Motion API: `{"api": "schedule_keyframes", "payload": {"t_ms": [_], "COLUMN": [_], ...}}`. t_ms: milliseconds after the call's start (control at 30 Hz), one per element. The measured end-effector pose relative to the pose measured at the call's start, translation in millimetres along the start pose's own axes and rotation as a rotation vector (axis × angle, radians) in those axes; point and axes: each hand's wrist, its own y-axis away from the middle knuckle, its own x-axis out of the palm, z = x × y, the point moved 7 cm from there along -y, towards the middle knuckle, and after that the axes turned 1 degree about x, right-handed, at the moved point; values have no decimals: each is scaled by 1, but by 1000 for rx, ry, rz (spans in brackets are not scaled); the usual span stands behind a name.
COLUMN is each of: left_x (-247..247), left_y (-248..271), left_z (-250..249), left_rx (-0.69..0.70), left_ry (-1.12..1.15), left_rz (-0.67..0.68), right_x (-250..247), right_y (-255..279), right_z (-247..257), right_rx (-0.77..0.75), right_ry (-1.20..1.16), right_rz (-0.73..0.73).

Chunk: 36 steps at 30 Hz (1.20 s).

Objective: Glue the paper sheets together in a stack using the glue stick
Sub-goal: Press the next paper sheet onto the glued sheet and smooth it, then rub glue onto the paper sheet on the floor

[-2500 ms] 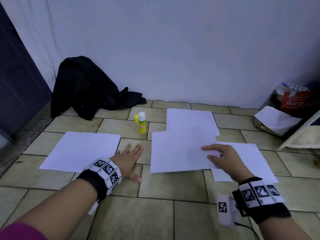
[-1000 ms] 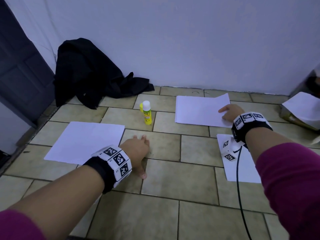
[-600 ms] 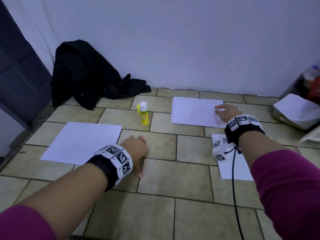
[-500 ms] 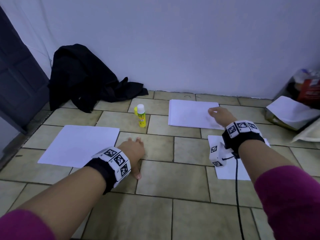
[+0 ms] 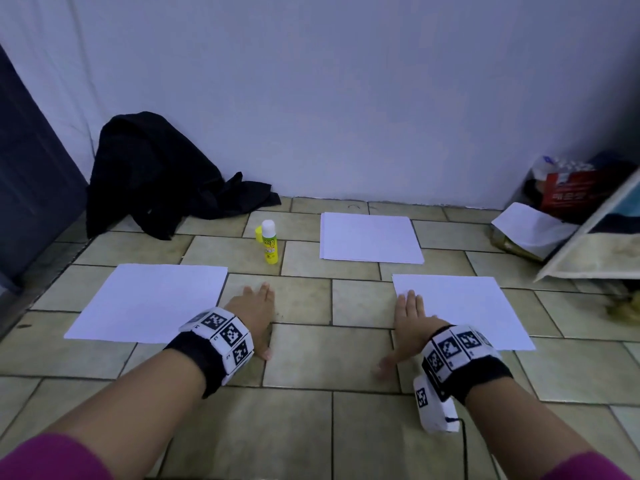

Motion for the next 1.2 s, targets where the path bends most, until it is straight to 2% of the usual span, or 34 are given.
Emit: {"api": "schedule_keyframes", "payload": {"t_ms": [100, 233, 300, 367, 433, 500, 567, 633, 700, 800, 967, 1033, 1133, 1200], "left_x": [1, 3, 1, -4, -10, -9, 2, 18, 31, 39, 37, 35, 13, -7], "left_y": [4, 13, 20, 26, 31, 33, 33, 33, 34, 33, 31, 29, 35, 44], "left_z": [1, 8, 17, 33, 60, 93, 119, 132, 133, 135, 142, 154, 166, 156], "left_rx": [30, 139, 202, 215, 152, 52, -84, -179, -197, -196, -205, -230, -258, -237], "left_ry": [38, 166, 275, 430, 585, 680, 677, 561, 432, 390, 436, 477, 393, 396], "left_rz": [-15, -50, -130, -271, -417, -491, -401, -214, -82, -42, -52, -100, -293, -419], "right_x": [-1, 0, 1, 1, 0, 0, 0, 0, 0, 0, -1, -1, 0, 0], "right_y": [-1, -3, -1, 0, 0, 1, 2, 2, 3, 3, 3, 3, 2, 1], "right_z": [2, 2, 2, 2, 2, 2, 2, 3, 3, 1, 2, 2, 1, 1], "right_rx": [2, 12, 11, 6, 6, 6, 7, 8, 7, 0, -4, -5, -8, -11], "right_ry": [-21, -57, -67, -73, -82, -94, -110, -113, -108, -109, -101, -98, -100, -97], "right_rz": [4, -13, -16, -18, -22, -21, -20, -21, -22, -19, -16, -17, -17, -27]}}
